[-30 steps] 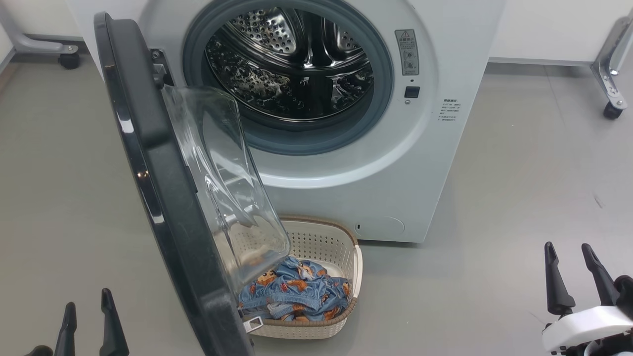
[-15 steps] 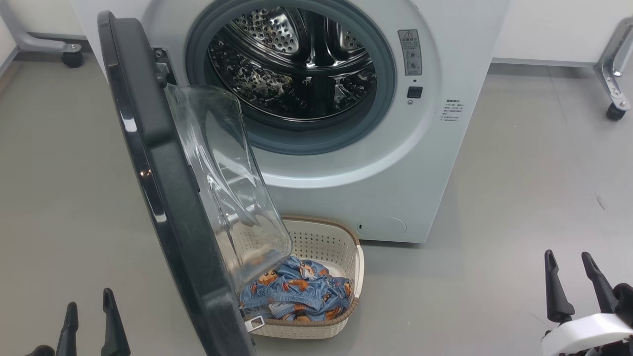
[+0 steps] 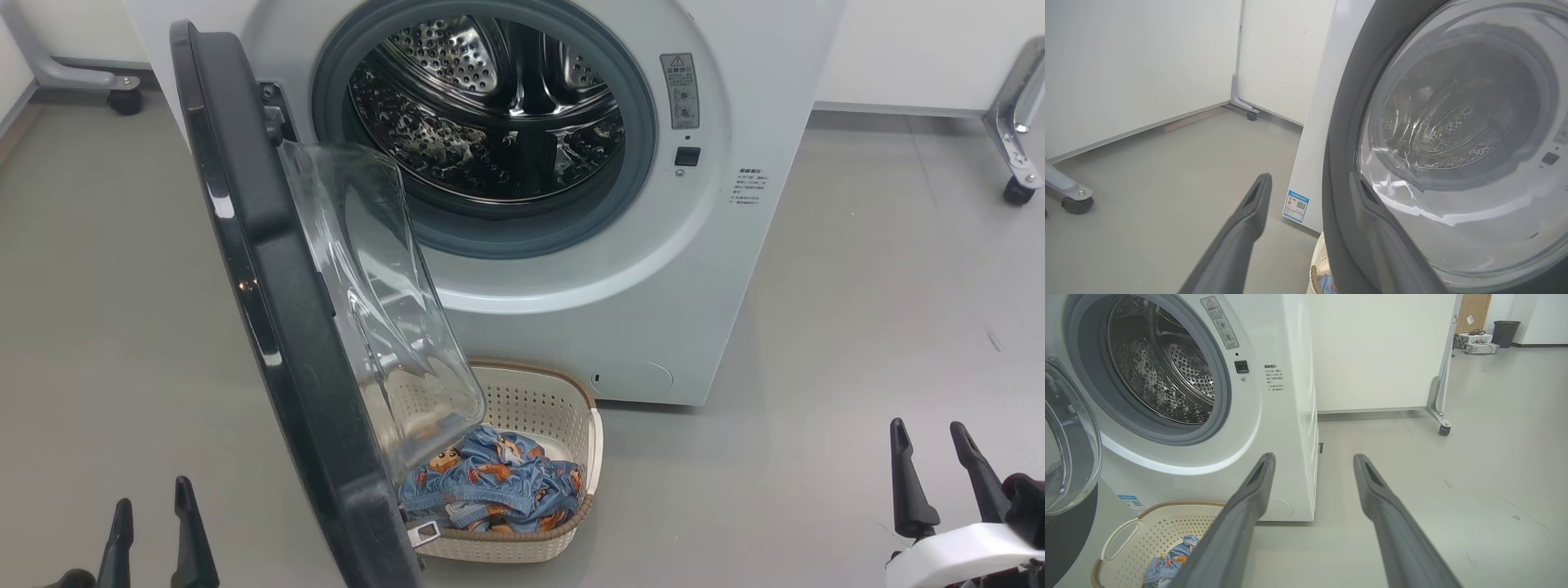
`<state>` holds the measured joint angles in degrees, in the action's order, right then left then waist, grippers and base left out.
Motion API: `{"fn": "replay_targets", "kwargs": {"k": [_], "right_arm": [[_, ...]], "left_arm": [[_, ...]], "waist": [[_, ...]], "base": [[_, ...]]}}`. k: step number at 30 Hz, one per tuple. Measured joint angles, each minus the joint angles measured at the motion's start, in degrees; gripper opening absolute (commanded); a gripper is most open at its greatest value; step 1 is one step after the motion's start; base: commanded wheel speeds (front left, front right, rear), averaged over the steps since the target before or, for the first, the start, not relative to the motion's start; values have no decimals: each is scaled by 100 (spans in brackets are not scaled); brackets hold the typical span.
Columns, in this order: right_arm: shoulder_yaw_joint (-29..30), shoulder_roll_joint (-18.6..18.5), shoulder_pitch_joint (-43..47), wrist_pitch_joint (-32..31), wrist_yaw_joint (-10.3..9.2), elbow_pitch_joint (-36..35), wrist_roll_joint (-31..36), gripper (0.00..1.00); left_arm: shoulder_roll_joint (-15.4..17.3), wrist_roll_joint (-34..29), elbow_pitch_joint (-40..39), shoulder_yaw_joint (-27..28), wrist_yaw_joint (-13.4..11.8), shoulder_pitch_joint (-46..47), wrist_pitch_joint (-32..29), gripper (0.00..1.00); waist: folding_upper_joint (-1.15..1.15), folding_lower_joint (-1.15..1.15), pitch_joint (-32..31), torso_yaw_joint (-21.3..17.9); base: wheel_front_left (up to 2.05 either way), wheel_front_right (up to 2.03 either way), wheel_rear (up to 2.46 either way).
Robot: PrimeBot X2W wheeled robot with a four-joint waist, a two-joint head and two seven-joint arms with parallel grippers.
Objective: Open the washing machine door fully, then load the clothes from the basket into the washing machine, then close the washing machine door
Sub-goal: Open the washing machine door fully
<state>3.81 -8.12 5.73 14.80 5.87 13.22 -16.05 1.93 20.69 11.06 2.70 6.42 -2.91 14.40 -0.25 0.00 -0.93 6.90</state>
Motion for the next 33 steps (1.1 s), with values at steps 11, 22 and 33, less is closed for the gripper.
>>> {"fn": "replay_targets", "kwargs": {"k": [11,22,33], "right_arm": [[152,93,0,0,66,11,153,100],[255,164,0,0,73,11,223,100],[437,242,1,0,120,4,248,100]], "left_arm": [[1,0,44,-54,7,-5,0,0],[0,12,88,-93,7,-23,0,0],[-3,145,-293,279,-232,81,0,0]], "waist": [[0,0,19,4],[0,0,65,44],[0,0,86,180]], "base": [[0,0,0],[0,0,0],[0,0,0]]}}
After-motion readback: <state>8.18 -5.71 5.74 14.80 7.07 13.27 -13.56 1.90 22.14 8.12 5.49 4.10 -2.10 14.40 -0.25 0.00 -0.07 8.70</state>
